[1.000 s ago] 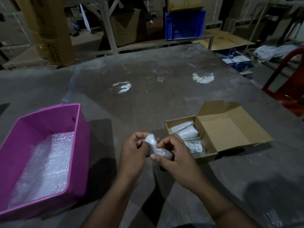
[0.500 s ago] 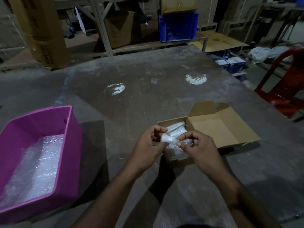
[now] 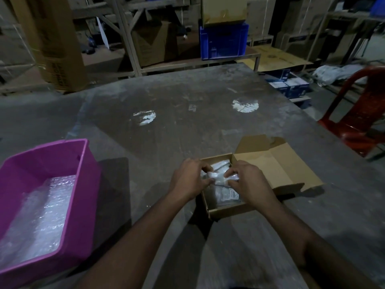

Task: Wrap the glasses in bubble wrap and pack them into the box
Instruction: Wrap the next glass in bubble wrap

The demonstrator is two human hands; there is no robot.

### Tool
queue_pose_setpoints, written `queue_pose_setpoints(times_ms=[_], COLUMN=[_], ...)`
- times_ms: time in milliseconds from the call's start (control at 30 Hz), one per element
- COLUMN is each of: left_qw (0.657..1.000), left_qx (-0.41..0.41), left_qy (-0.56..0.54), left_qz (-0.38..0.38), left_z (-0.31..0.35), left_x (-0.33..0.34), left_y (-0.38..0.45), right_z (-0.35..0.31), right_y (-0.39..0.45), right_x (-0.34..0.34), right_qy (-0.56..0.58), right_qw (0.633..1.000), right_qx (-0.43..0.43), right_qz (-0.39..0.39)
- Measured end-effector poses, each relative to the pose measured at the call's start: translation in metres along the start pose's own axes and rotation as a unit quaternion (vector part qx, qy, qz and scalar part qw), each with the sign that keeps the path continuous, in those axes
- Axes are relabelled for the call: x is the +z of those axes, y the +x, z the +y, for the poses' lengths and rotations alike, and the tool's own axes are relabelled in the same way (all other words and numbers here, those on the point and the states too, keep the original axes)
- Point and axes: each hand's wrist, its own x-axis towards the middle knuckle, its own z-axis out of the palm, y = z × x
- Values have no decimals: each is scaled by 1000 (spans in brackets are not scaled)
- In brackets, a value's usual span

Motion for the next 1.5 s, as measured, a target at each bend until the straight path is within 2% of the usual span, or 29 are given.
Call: queue_pose_setpoints(times_ms=[100, 200, 267, 567, 733, 900, 1033, 1200, 1367, 1500], left_qw=[1000, 998, 997, 990, 984, 981, 981, 990, 987, 983], left_qx=[6, 20, 24, 64, 79, 77, 81, 75, 90, 98], left_qy=[-22, 61, 72, 125, 148, 163, 156, 112, 119, 143], left_qz=[2, 13, 13, -34, -57, -77, -83, -39, -63, -65], left_z=[-2, -4, -8, -16, -15, -16, -17, -19, -16, -16], left_x=[4, 5, 6, 6, 2, 5, 5, 5, 3, 4], left_y=[2, 2, 4, 9, 7, 6, 4, 0, -3, -2], right_z=[-2, -3, -3, -3, 0, -2, -1, 0, -12, -16], right_y=[2, 3, 4, 8, 12, 10, 7, 0, -6, -8], right_x=[6, 9, 10, 15, 23, 20, 17, 7, 6, 4], right_qy=[-62, -91, -96, -184, -242, -295, -286, -209, -227, -247], right_qw=[998, 995, 995, 979, 966, 947, 950, 975, 966, 960], right_qx=[-21, -32, -33, -70, -89, -119, -107, -67, -89, -90], right_qz=[-17, -15, -14, -44, -16, -52, -62, -31, -83, -94])
